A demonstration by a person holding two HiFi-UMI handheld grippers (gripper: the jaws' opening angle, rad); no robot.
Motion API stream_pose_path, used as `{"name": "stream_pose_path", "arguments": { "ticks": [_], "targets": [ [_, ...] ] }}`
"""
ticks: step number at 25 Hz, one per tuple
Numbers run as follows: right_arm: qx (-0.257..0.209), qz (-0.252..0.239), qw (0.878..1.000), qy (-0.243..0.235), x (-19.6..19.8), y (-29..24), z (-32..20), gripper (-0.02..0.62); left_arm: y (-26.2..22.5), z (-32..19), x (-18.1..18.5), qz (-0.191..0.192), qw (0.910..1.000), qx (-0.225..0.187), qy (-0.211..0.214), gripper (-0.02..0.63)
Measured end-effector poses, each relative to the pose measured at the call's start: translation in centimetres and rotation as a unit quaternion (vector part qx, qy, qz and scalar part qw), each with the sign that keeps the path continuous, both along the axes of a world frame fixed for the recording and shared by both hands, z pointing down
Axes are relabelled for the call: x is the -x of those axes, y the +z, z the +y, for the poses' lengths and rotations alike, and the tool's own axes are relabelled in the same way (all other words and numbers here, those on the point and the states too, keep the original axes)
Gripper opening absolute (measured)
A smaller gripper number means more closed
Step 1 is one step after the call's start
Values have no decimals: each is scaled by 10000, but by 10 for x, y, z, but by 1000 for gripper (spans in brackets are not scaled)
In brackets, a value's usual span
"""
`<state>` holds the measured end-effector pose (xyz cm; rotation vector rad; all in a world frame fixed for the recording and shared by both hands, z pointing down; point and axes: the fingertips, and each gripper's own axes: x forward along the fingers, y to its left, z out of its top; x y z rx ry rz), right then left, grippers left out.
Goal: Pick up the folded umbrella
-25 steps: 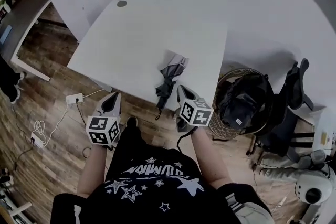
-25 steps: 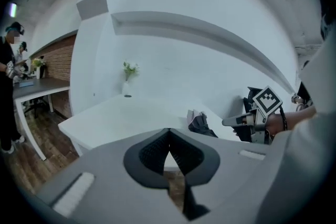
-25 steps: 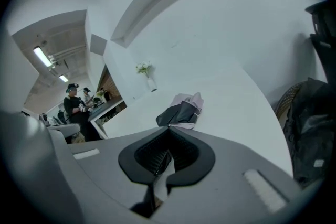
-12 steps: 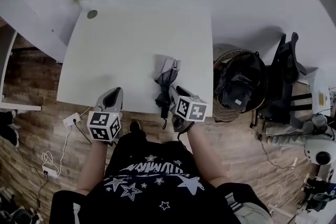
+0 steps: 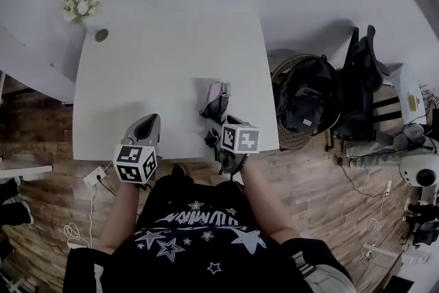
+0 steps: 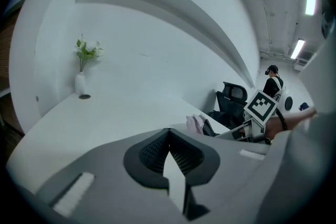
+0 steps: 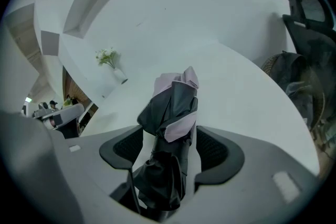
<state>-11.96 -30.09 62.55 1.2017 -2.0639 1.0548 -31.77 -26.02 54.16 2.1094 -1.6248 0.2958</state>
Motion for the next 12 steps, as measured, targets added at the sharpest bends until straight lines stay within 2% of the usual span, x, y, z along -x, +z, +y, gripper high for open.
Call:
{"name": "stream_pose_path", "arguments": {
  "ticks": [3, 6, 12],
  "targets": [
    [62, 181, 9998, 111, 0, 6, -3, 357, 2, -6, 1, 24, 9999, 17, 137, 3],
    [158, 339, 9993, 89, 2, 12, -1, 359, 3, -11, 4, 28, 9997, 24, 244, 3],
    [34, 910, 9958, 13, 2, 18, -4, 313, 4, -17, 9, 60, 9994, 26, 334, 3]
  ]
}}
